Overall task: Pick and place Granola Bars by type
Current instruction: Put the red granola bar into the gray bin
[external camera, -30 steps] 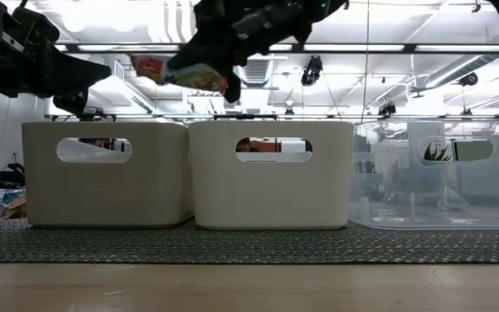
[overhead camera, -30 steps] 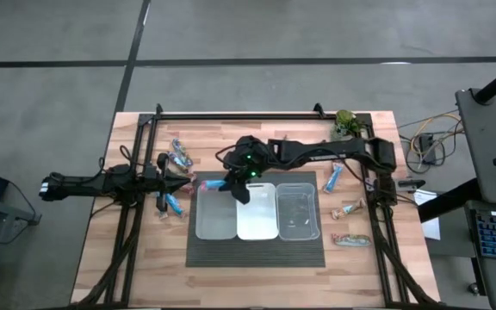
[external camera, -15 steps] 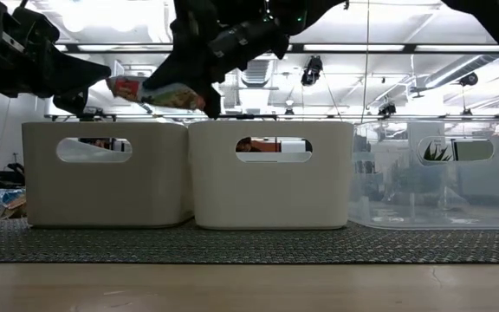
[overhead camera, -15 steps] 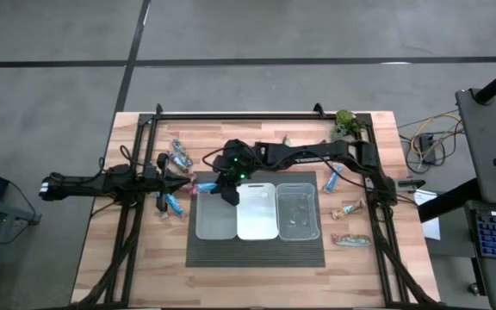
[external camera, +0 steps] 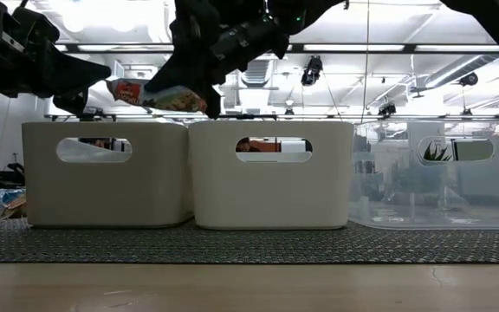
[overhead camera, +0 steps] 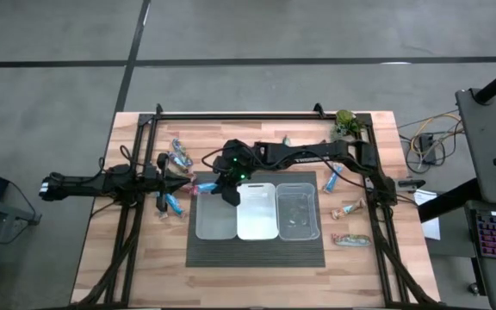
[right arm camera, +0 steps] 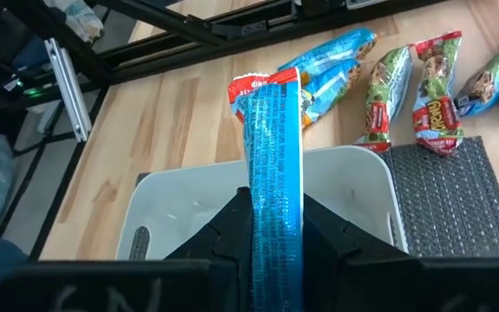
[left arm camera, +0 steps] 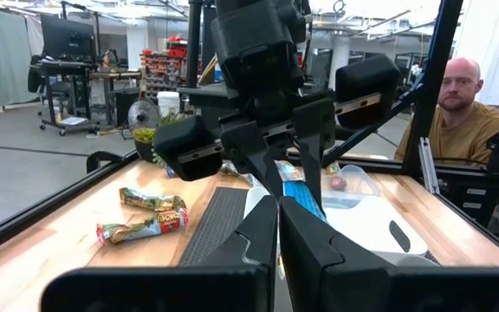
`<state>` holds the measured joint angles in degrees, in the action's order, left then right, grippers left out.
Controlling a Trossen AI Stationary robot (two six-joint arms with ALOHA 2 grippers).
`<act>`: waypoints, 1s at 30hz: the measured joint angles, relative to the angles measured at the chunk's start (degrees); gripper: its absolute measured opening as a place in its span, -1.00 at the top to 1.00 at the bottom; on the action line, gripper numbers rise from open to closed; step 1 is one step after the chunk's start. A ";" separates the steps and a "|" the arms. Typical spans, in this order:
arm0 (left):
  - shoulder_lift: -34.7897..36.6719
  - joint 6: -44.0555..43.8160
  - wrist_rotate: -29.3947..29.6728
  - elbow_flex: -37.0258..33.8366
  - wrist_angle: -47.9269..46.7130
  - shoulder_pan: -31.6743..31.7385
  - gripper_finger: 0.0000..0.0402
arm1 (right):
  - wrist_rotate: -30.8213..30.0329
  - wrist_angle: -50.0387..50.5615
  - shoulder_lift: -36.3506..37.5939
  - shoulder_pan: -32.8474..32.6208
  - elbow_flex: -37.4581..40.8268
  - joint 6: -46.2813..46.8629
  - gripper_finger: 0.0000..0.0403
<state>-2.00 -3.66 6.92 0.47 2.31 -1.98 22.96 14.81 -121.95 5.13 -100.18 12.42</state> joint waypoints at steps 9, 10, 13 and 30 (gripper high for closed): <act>0.00 0.00 0.00 -0.01 0.00 0.00 1.00 | -0.59 -0.46 -1.17 0.02 0.04 -1.20 0.71; 0.00 0.00 0.00 0.00 0.00 0.00 1.00 | -0.59 -0.49 -1.42 0.02 0.07 -1.04 0.71; 0.00 -0.02 0.00 0.00 0.01 0.00 1.00 | -0.59 -0.85 -1.82 0.02 0.07 -1.00 0.71; 0.00 0.00 -0.02 -0.02 -0.07 0.00 1.00 | -2.17 -1.92 -1.88 0.02 0.20 -2.16 0.71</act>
<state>-2.00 -3.66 6.90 0.45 2.24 -1.98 20.80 12.89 -123.83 5.15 -99.98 10.27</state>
